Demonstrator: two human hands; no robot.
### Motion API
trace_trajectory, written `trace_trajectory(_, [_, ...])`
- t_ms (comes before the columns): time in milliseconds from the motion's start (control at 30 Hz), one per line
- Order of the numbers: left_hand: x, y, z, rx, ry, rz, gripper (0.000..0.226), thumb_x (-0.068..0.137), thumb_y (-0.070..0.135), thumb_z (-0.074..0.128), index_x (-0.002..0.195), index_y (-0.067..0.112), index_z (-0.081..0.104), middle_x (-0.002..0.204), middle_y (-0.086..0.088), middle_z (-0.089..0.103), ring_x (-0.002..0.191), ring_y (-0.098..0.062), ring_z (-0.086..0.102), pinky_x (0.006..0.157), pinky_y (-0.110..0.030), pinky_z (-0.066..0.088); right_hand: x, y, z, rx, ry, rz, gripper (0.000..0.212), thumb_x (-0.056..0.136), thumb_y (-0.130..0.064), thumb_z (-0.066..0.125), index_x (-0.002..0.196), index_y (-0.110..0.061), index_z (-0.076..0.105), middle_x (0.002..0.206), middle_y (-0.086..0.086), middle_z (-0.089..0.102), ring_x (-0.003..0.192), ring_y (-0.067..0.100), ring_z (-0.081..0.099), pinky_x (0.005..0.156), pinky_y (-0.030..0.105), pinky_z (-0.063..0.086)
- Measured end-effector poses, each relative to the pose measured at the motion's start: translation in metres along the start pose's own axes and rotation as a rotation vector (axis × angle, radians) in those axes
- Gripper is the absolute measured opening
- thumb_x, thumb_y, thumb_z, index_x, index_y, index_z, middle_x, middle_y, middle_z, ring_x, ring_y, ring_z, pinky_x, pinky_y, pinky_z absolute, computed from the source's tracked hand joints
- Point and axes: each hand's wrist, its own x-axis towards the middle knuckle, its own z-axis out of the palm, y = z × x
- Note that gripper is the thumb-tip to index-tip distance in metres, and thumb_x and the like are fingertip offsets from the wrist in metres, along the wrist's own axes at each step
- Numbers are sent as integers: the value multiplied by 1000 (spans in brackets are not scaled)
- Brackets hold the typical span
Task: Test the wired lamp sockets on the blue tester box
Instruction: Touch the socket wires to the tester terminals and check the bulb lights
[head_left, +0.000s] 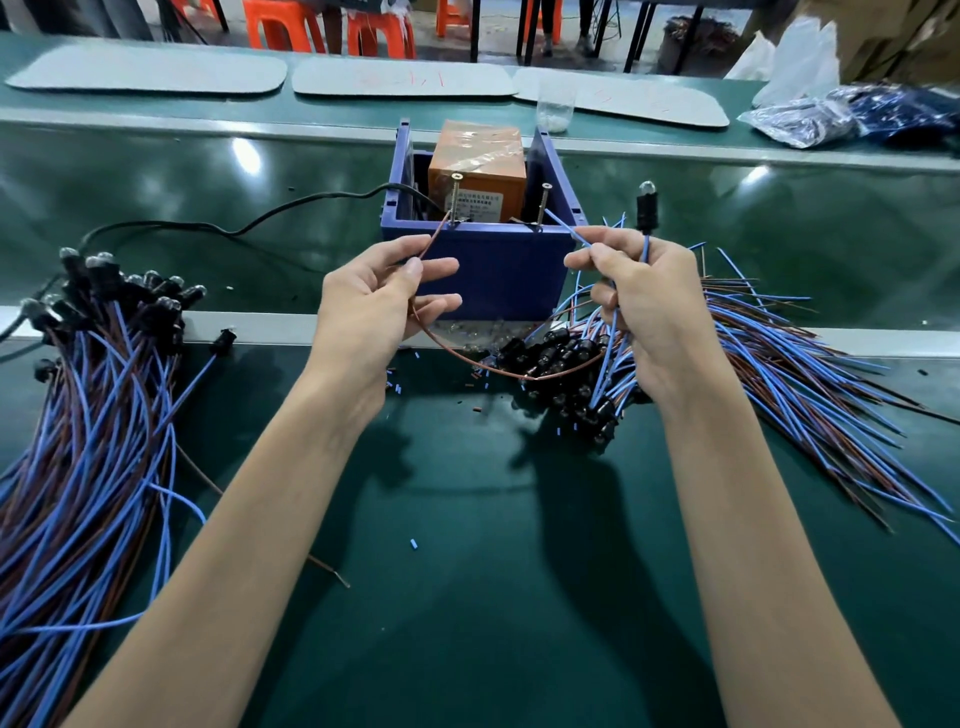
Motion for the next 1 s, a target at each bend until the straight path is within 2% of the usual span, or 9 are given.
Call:
trace_trajectory(500, [0,0,0,37,-2,-12,27,101,6,43,102,22,65,76,9,74,61,-4,66,56,-11,48,0,-1,-1,29,-5,-7,30,94,0,46,78,-20,62,63,-8,69,42,4,30,40,12,27])
trace_trajectory(1000, [1,-2,1,57,-9,-4,27,101,6,44,103,23,66,77,8,74,61,-3,66,56,-11,48,0,0,0,31,-27,5,27,94,1,47,81,-16,62,63,-7,68,44,4,28,40,12,25])
